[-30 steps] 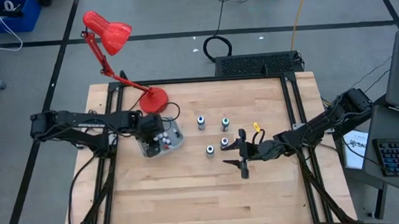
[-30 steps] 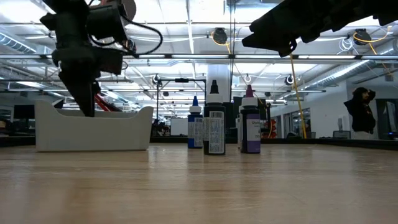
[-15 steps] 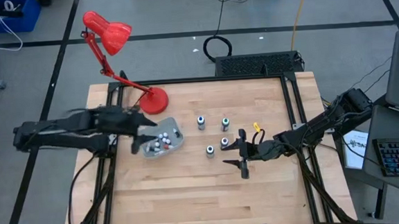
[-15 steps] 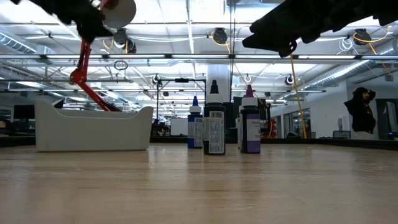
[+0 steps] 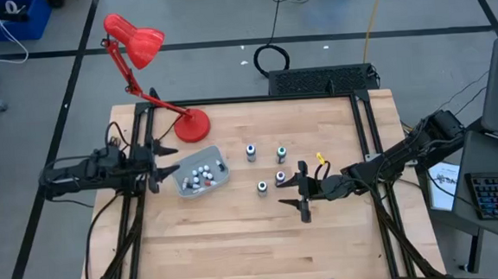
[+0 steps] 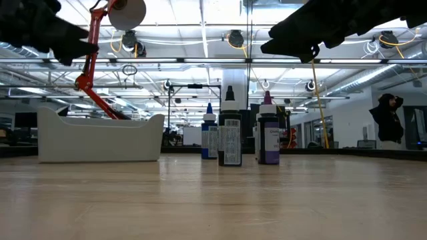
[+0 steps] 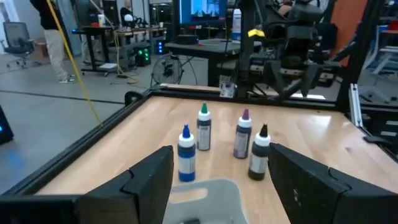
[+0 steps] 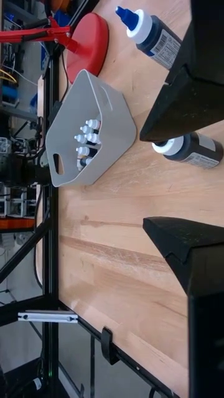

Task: Pick & Place food coloring
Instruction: Put the big purple coloring bottle into the gray container

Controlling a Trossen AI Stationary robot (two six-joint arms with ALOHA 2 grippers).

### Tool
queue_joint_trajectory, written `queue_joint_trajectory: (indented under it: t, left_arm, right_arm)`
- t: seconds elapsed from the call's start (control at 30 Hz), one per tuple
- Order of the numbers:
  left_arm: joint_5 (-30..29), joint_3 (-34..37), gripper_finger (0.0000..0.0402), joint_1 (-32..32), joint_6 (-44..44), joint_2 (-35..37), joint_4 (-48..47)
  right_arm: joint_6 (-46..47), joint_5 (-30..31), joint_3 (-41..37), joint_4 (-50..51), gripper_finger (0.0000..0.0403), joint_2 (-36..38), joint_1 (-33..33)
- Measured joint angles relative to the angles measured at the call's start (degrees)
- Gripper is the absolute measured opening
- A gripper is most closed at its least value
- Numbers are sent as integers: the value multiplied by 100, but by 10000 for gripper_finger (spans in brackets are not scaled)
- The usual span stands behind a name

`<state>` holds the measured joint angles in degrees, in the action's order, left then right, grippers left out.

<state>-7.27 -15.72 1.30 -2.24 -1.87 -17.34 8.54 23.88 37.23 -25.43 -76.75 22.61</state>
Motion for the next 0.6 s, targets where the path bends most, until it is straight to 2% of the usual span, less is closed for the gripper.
queue_joint_trajectory:
  t: [0.17, 0.6]
  left_arm:
    - [-186, 293, 257, 0, -97, 139, -80]
    - [-177, 1219, 257, 0, 68, 162, 1471]
  right_arm:
    - [2, 2, 0, 3, 196, 1, 0]
    - [-21, 7, -259, -554, 196, 2, 0]
